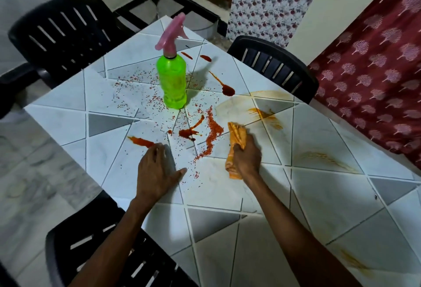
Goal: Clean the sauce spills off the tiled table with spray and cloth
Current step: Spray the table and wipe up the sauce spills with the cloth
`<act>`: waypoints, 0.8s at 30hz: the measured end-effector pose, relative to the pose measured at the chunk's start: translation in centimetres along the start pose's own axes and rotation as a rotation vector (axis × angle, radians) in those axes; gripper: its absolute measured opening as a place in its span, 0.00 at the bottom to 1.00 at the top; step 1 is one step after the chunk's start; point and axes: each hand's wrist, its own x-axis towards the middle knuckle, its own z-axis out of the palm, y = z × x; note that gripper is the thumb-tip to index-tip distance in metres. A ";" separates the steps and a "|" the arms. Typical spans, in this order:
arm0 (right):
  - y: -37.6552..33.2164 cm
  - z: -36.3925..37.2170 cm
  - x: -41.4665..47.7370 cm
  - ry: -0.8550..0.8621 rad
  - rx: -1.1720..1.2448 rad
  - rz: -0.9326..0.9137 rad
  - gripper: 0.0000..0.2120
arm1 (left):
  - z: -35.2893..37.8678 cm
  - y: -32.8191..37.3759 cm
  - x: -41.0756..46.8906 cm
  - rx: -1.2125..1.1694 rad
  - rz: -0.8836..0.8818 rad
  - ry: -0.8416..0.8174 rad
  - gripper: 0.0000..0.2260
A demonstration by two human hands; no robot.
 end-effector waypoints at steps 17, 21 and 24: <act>-3.4 3.2 -12.8 0.008 0.659 0.039 0.26 | -8.5 -5.6 -4.6 -0.602 0.115 -0.086 0.18; -3.6 4.7 -19.4 -0.066 1.017 0.131 0.24 | -12.2 -7.9 -5.1 -0.694 0.160 -0.138 0.07; -4.3 6.1 -24.1 -0.097 1.198 0.184 0.23 | -14.2 -10.4 -6.0 -0.724 0.210 -0.247 0.06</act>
